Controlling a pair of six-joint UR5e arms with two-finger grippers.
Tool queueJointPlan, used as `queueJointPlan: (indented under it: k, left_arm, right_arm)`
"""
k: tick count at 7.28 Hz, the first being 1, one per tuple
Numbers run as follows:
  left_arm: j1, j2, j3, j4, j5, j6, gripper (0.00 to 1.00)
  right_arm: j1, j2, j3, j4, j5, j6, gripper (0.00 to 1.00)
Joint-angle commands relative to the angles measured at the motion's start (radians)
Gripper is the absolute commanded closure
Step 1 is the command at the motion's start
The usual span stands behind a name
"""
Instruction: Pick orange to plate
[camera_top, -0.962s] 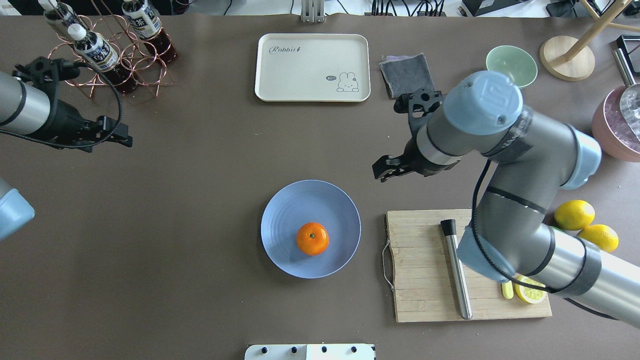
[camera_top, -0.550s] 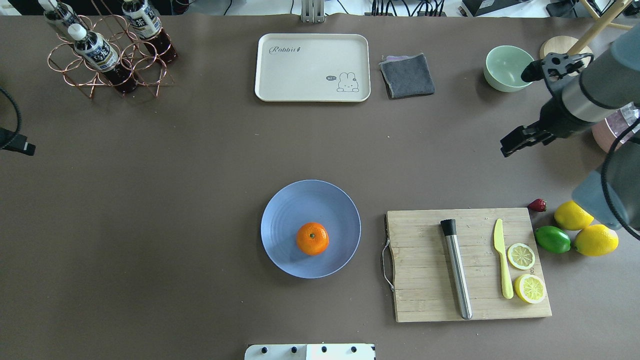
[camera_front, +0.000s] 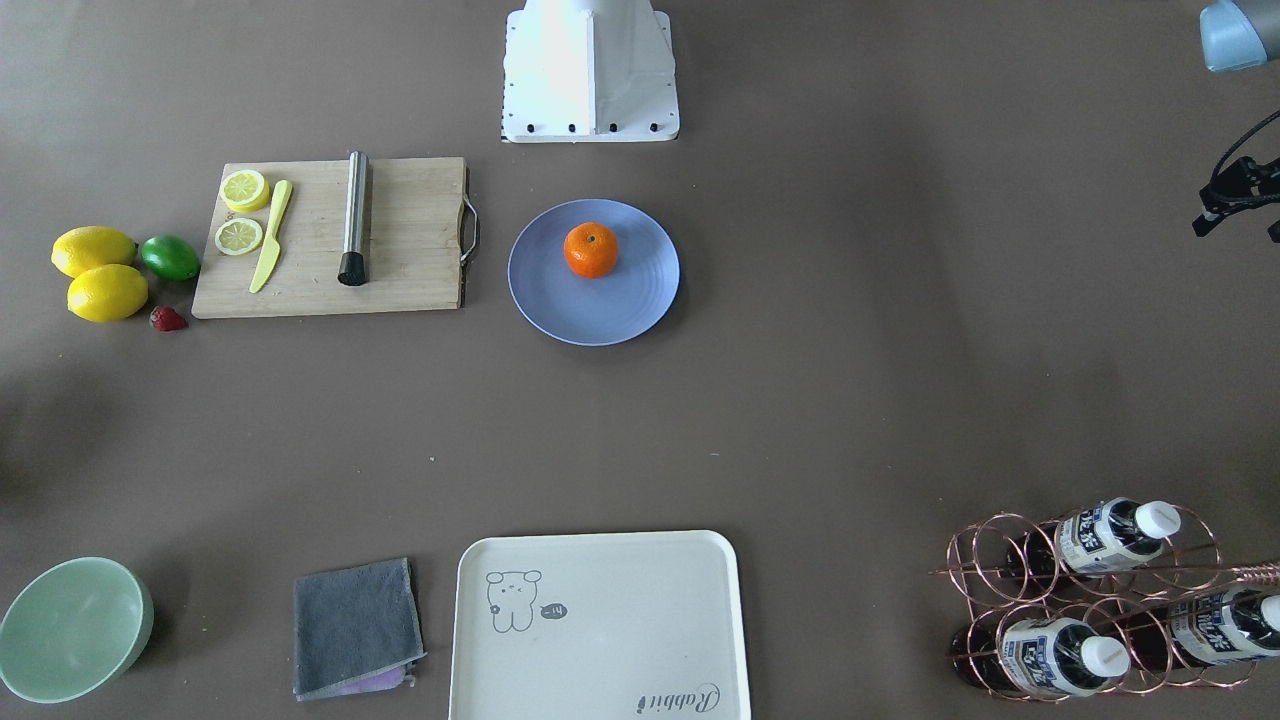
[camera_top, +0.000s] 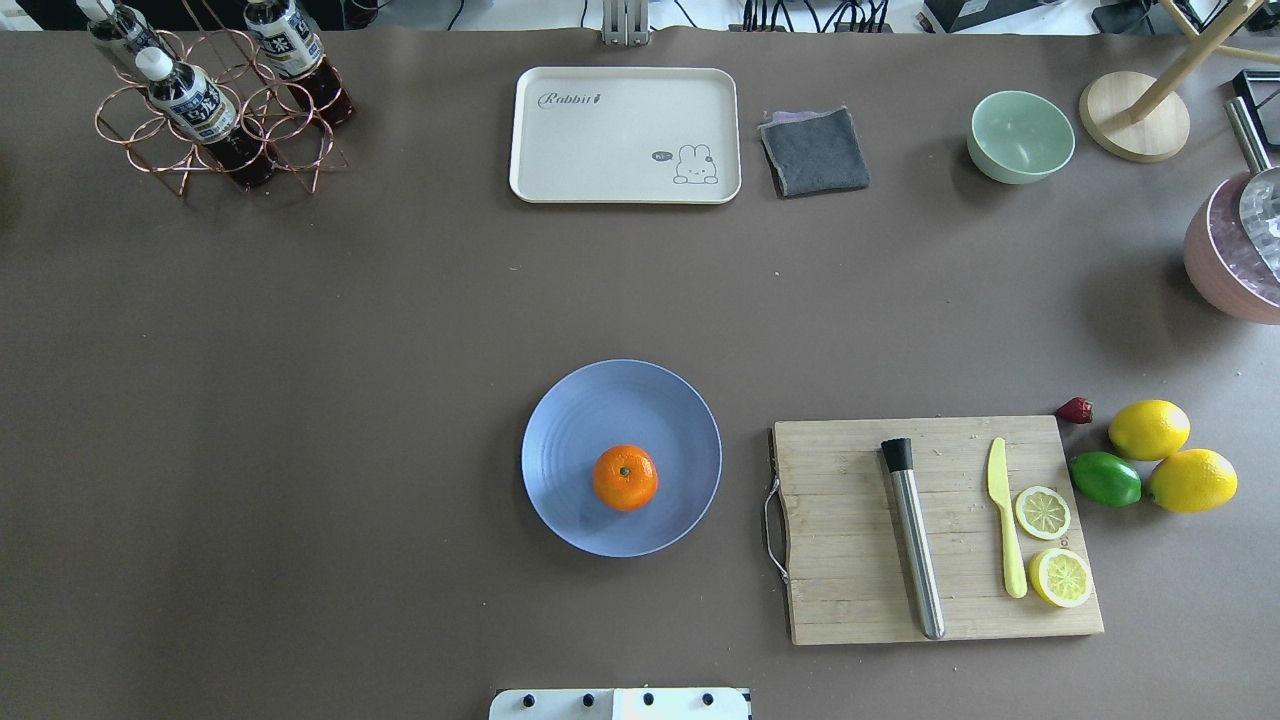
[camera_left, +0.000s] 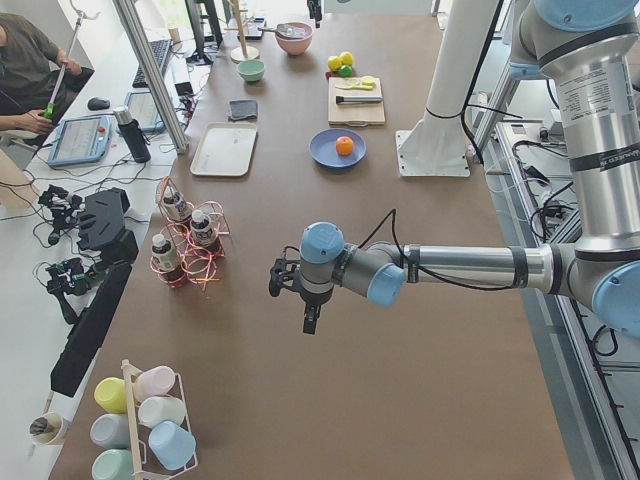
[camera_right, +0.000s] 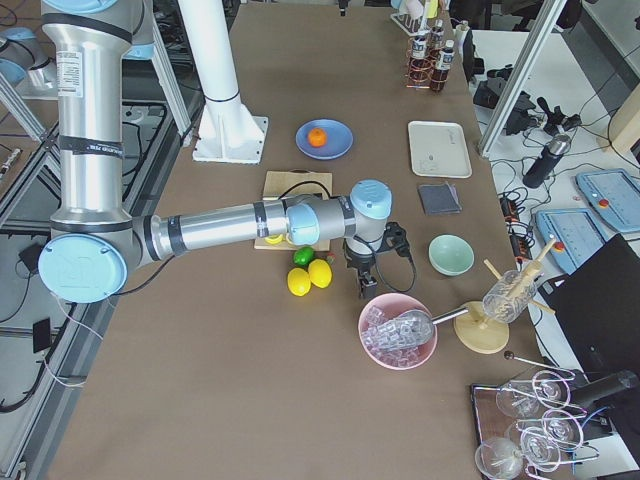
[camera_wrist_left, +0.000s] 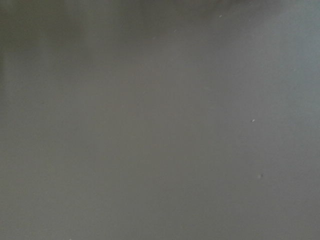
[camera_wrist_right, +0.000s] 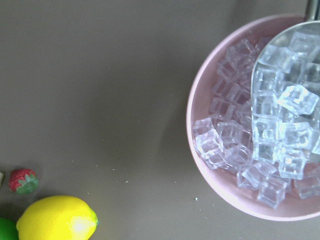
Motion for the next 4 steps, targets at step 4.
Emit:
queueJointPlan:
  k: [4]
  left_arm:
    - [-0.038, -0.007, 0.002, -0.004, -0.01, 0.023, 0.03]
  right_arm:
    - [0.036, -0.034, -0.018, 0.001, -0.006, -0.03, 0.0]
